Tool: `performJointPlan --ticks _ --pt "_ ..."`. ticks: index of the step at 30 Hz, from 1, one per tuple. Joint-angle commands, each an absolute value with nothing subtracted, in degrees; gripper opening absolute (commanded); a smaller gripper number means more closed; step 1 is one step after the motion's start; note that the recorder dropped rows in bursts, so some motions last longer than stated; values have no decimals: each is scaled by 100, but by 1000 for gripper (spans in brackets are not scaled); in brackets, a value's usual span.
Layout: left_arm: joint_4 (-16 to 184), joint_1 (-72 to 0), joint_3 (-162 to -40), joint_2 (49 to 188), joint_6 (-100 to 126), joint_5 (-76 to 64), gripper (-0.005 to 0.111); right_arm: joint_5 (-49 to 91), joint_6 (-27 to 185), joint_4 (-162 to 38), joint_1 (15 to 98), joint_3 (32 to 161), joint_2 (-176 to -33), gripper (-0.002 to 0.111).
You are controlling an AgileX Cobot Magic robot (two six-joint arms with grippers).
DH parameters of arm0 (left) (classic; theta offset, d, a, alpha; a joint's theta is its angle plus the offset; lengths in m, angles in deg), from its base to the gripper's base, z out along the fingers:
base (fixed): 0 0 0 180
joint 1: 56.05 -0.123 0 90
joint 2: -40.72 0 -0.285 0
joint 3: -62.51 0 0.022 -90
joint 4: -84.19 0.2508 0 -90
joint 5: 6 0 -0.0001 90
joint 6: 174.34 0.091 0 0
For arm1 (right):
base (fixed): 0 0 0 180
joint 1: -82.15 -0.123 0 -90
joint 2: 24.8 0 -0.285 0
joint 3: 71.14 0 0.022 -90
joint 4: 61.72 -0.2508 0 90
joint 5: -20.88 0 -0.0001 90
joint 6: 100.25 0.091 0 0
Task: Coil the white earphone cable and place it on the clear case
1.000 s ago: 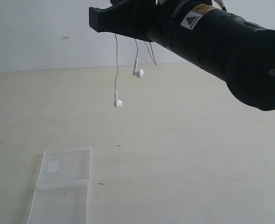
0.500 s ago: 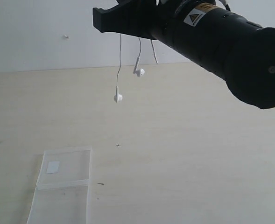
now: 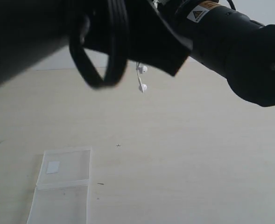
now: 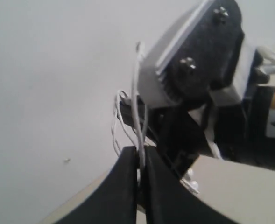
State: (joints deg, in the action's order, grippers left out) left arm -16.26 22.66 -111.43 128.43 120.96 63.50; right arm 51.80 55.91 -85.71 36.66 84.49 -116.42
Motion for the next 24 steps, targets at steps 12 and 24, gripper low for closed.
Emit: performJointPlan --ticks 12,24 --pt "-1576 2401 -10120 12779 10584 6397 0 5055 3854 -9078 3681 8468 -11184 0" --pt "-1576 2351 -9815 12779 10228 6397 0 4256 622 -9158 3681 8468 -10930 0"
